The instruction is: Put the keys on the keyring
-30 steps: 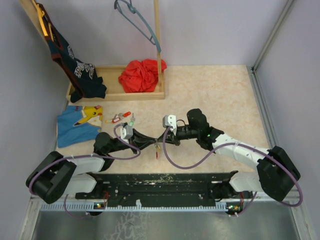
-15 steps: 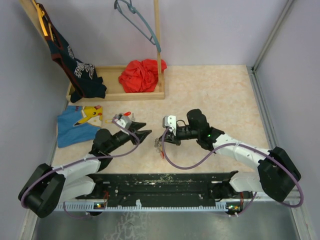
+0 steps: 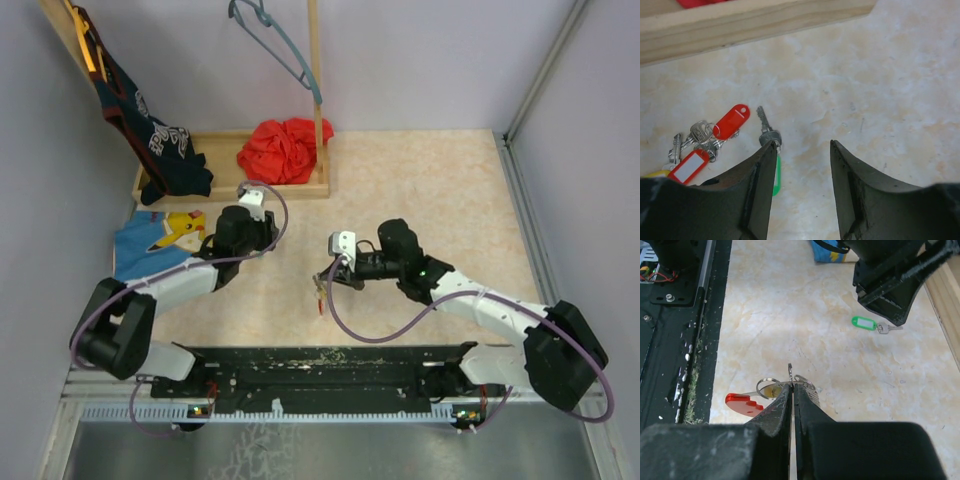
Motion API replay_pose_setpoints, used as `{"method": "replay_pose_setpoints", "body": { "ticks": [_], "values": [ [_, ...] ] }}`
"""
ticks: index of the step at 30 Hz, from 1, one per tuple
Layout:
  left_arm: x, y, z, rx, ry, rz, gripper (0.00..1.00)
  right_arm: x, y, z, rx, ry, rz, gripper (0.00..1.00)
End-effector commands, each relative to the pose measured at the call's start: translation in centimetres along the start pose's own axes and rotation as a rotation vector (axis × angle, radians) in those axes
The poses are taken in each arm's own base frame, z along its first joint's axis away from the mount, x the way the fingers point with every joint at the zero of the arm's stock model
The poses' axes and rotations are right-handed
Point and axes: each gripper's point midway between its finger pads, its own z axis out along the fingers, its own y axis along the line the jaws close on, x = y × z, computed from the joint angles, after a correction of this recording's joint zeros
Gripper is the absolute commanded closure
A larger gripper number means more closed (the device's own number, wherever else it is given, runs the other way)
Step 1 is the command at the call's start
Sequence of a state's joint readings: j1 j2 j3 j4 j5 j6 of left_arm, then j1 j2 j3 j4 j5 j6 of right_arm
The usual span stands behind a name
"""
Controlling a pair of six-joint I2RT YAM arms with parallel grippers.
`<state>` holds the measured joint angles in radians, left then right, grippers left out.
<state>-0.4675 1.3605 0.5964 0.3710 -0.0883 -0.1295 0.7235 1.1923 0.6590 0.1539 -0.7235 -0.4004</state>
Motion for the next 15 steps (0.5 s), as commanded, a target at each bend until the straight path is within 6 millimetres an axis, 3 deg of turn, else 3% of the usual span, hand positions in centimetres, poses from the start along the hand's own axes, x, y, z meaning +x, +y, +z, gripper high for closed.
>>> {"method": "replay_pose_setpoints", "body": {
  "ticks": [1,6,15],
  "values": [
    [4.3,2.7,1.1,-0.137,0.237,0.048,0.49,-2.0,-0.6,-0.7,0.026,-0.063,-0.066,1.00],
    [6.4,3.8,2.7,-0.207,0.394,0.082,0.53,-2.2,-0.4,-0.9,0.030,-0.071,-0.073,1.00],
    [7.0,4.5,3.4,-0.247,0.475,0.109,0.60,-2.4,-0.4,-1.0,0.034,-0.078,-0.077,1.00]
  ]
}}
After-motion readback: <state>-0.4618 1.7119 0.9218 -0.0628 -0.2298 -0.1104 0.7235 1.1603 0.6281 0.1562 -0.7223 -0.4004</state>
